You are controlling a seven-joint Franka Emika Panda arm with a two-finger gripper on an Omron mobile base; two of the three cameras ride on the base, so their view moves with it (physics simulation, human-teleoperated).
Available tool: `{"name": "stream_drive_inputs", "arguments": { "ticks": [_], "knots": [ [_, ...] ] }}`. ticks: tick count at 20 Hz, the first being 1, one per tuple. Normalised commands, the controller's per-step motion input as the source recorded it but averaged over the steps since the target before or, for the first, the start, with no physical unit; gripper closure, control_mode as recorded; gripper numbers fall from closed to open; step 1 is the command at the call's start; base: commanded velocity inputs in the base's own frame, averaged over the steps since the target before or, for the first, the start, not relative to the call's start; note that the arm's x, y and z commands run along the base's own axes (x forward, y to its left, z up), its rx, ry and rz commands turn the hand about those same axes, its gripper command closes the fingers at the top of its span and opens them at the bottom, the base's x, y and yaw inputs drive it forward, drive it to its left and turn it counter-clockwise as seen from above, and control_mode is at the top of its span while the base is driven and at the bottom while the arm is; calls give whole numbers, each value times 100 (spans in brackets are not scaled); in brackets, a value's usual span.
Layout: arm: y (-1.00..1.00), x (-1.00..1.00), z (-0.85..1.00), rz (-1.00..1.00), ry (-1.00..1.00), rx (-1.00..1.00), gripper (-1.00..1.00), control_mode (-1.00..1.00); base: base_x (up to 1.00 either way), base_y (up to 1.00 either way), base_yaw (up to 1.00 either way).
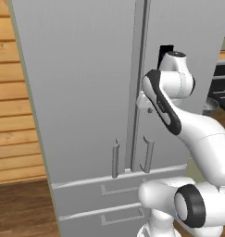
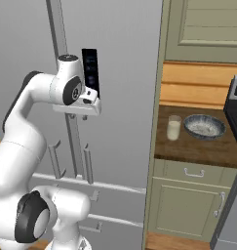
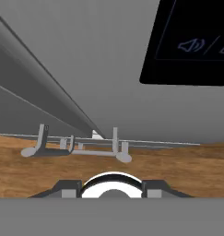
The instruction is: Grab a lemon wedge from the fridge and one ice cube from the ice bowl, and put them in the glass of lemonade.
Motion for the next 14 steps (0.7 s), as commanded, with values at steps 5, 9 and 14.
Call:
{"name": "stream_drive_inputs", "arguments": {
  "ticks": [5, 9, 14],
  "knots": [
    [0, -17, -2, -1, 4, 2, -100, -100, 0, 0, 0],
    [2, -89, 0, -3, -29, 0, -100, -100, 0, 0, 0],
    [0, -97, 0, -9, -29, 0, -100, -100, 0, 0, 0]
  ]
}}
